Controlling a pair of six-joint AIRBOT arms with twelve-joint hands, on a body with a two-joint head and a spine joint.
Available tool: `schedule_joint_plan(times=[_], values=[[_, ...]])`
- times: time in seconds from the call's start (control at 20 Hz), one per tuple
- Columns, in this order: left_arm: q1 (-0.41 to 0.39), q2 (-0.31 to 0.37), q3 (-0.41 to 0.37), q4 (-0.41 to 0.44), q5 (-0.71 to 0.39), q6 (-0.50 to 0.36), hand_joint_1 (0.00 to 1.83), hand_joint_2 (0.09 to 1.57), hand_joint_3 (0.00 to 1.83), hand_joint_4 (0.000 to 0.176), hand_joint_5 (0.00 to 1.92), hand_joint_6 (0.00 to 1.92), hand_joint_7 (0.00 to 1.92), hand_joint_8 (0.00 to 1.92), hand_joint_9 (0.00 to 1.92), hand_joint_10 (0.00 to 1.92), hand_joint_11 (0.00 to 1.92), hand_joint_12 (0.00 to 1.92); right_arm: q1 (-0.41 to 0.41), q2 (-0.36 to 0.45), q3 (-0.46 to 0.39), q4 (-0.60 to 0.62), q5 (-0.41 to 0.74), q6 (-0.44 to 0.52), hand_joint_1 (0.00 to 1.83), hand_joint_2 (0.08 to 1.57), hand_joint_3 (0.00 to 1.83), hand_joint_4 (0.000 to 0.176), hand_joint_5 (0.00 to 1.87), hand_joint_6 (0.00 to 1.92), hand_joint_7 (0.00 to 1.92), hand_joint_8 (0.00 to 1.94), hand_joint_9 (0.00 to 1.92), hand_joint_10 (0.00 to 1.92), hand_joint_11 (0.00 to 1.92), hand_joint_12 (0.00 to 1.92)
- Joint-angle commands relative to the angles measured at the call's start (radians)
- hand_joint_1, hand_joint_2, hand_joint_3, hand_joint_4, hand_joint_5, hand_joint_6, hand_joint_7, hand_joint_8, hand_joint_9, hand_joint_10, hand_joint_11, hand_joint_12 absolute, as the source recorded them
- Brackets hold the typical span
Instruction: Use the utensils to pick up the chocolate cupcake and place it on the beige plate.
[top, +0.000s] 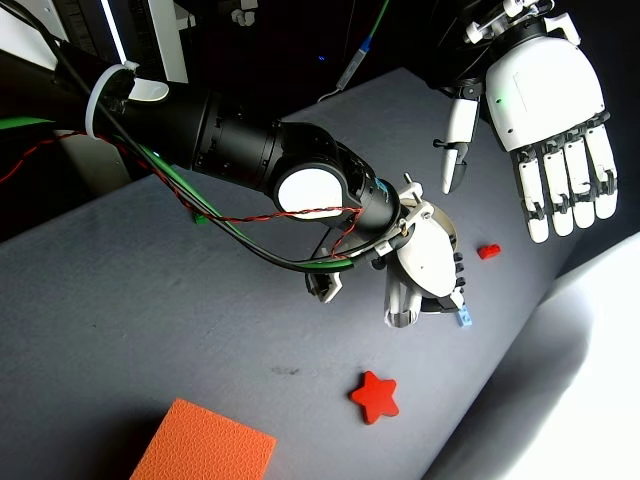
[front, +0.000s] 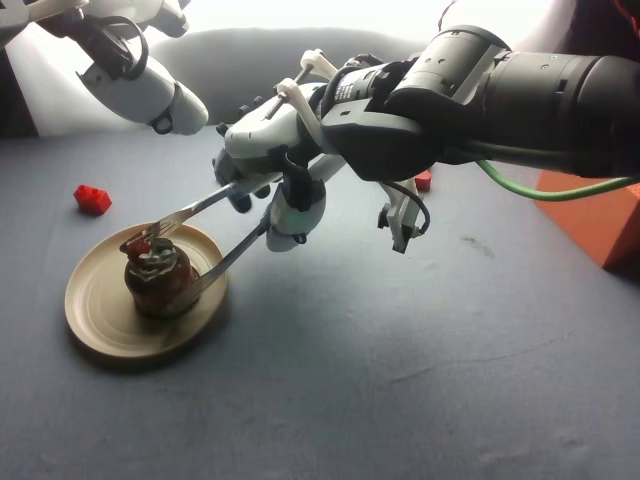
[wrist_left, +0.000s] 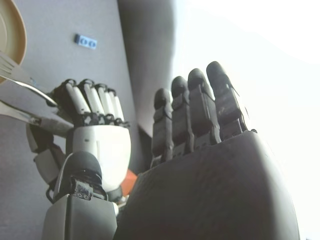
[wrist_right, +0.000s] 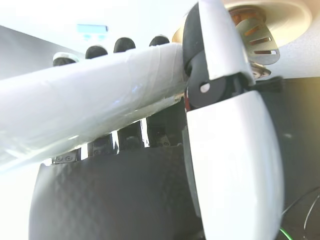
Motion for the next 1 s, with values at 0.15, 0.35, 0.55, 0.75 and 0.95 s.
schedule_joint_plan(times=[0.15,0.35,0.55,0.75,0.95], values=[[-0.014,0.008,0.002,0.057,-0.062,0.005,0.03,1.16,0.0,0.0,0.25,0.0,0.25,0.0,0.19,0.0,0.0,0.4,0.02,0.006,0.004,-0.002,0.104,0.006,1.0,1.18,0.0,0.0,0.33,0.95,0.3,1.28,0.21,1.53,0.15,1.82],[-0.014,0.008,0.002,0.057,-0.062,0.005,0.04,1.16,0.0,0.0,0.25,0.0,0.26,0.0,0.2,0.0,0.0,0.38,0.022,0.012,0.004,-0.002,0.086,0.012,0.97,1.18,0.0,0.0,0.37,0.94,0.3,1.29,0.21,1.54,0.17,1.82],[-0.014,0.008,0.002,0.059,-0.062,0.005,0.06,1.15,0.0,0.0,0.26,0.0,0.26,0.0,0.21,0.0,0.0,0.41,0.02,0.028,0.003,-0.002,0.074,0.013,1.01,1.17,0.0,0.0,0.35,0.98,0.28,1.31,0.21,1.55,0.17,1.83],[-0.014,0.008,0.002,0.059,-0.062,0.005,0.04,1.15,0.0,0.0,0.26,0.0,0.26,0.0,0.21,0.0,0.0,0.41,0.023,0.105,-0.076,-0.002,0.082,-0.001,1.01,1.17,0.0,0.0,0.39,0.95,0.33,1.3,0.24,1.59,0.21,1.88],[-0.014,0.008,0.002,0.059,-0.062,0.005,0.03,1.16,0.0,0.0,0.23,0.0,0.24,0.0,0.19,0.0,0.0,0.4,0.033,0.226,-0.215,-0.002,0.1,-0.011,1.04,1.28,0.0,0.0,0.65,1.44,0.38,1.34,0.27,1.64,0.25,1.91]])
